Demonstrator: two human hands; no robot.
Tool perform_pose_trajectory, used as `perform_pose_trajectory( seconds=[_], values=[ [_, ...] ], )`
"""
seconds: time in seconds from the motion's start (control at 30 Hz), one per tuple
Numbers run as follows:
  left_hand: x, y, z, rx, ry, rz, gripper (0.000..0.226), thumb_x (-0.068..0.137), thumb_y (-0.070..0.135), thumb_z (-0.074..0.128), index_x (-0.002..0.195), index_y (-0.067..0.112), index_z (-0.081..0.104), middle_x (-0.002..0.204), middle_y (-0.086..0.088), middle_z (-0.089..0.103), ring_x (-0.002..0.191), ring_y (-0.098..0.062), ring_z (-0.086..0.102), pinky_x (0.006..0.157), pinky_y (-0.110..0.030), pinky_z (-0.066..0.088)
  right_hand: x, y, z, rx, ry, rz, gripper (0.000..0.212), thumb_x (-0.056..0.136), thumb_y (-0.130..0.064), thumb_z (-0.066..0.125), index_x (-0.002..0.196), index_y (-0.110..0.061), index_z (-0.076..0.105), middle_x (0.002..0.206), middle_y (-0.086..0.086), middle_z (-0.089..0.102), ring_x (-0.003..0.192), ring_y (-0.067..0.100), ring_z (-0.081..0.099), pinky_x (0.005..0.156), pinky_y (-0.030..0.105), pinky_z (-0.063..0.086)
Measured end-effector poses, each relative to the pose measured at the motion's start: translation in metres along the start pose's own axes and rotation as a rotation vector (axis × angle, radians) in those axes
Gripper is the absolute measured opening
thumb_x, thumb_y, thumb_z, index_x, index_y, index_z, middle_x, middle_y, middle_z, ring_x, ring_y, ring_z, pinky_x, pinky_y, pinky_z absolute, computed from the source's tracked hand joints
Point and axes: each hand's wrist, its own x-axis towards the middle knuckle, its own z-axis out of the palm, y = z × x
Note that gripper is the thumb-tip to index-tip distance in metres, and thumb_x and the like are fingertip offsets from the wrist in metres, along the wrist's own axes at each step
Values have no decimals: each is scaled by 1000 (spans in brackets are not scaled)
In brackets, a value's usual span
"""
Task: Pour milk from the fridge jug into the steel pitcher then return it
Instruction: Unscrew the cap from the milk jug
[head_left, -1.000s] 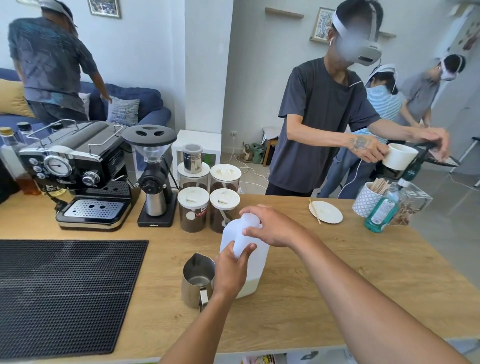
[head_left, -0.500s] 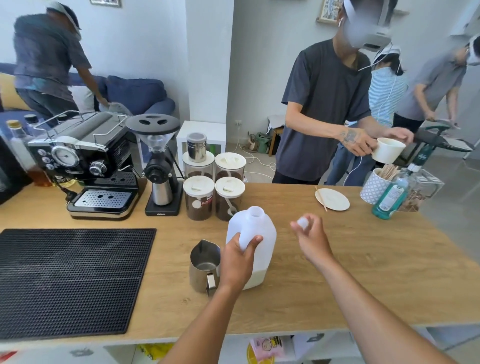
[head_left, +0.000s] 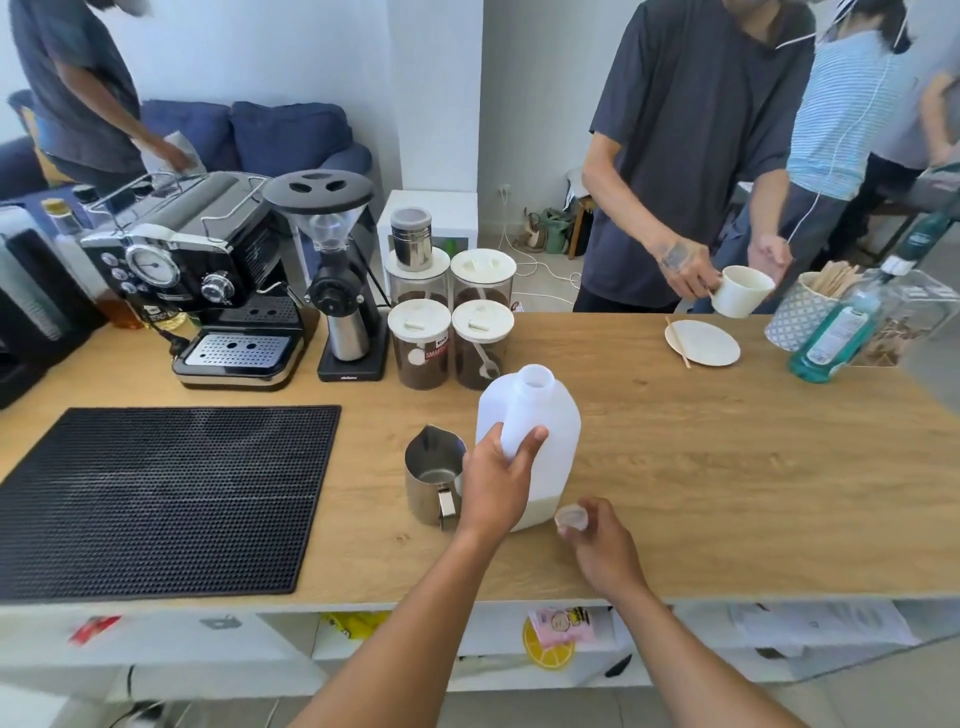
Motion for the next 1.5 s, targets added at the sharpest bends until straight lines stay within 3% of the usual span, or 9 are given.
perform_pose_trajectory(
  seconds=[0.13, 0.33, 0.47, 0.53, 0.83, 1.03, 1.17, 1.3, 1.5],
  values=[
    [-4, -2, -3, 15, -37, -14, 40, 95, 50, 58, 71, 20, 45, 58, 13, 48, 58, -8, 48, 55, -23, 38, -7, 10, 10, -122, 41, -27, 38, 88, -24, 68, 123, -23, 53, 118, 6, 59, 106, 23, 57, 88, 32, 46],
    [-15, 3, -10, 221, 39, 89, 24, 95, 43, 57, 96, 22, 47, 90, 5, 55, 82, -13, 51, 67, -32, 45, -8, 14, 8, -66, -38, -67, 69, 88, -32, 69, 146, -27, 32, 137, -4, 48, 128, 22, 45, 103, 39, 41],
    [-27, -3, -26, 248, 179, 180, 34, 93, 36, 62, 118, 17, 49, 109, 8, 49, 105, -11, 46, 87, -24, 42, -20, 6, 1, 0, 126, -155, 11, 96, -27, 54, 103, -21, 59, 109, 0, 65, 97, 19, 60, 75, 31, 48],
    [-34, -14, -32, 244, 270, 168, 35, 91, 38, 62, 117, 18, 49, 108, 7, 49, 105, -15, 48, 89, -34, 46, -29, -3, 5, 35, 172, -260, 19, 96, -20, 53, 78, -21, 56, 78, 2, 63, 73, 20, 58, 59, 29, 41],
    [-49, -68, -27, 271, 369, -182, 58, 85, 30, 69, 130, 6, 41, 126, -6, 40, 117, -19, 33, 105, -39, 36, -44, -48, 37, 99, 282, -555, 26, 96, -44, 44, 88, -26, 62, 85, -16, 62, 83, 7, 59, 70, 21, 46],
    [-44, -78, -27, 204, 278, -223, 17, 97, 30, 56, 101, 14, 54, 105, -5, 51, 94, -21, 50, 88, -40, 46, -48, -78, 51, 204, 325, -549, 44, 91, -52, 44, 101, -14, 65, 95, -6, 64, 87, 13, 58, 77, 27, 48],
    [-44, -84, -30, 145, 248, -189, 22, 100, 31, 47, 93, 13, 57, 85, -4, 62, 78, -23, 57, 75, -44, 48, -47, -99, 53, 174, 234, -498, 44, 95, -53, 43, 86, -11, 52, 79, 1, 58, 77, 15, 53, 70, 29, 44],
    [-44, -90, -39, 112, 213, -194, 29, 104, 35, 42, 94, 12, 57, 72, -8, 60, 65, -21, 52, 67, -44, 47, -38, -110, 56, 287, 120, -366, 38, 103, -39, 38, 90, -7, 54, 80, -1, 63, 71, -1, 57, 66, 11, 41],
    [-33, -98, -63, 123, 163, -183, 30, 105, 33, 38, 101, 12, 59, 68, 2, 52, 63, -14, 46, 61, -35, 38, -18, -118, 48, 346, 157, -414, 48, 99, -52, 34, 69, -16, 46, 61, -1, 51, 61, 18, 52, 70, 39, 47]
  ],
)
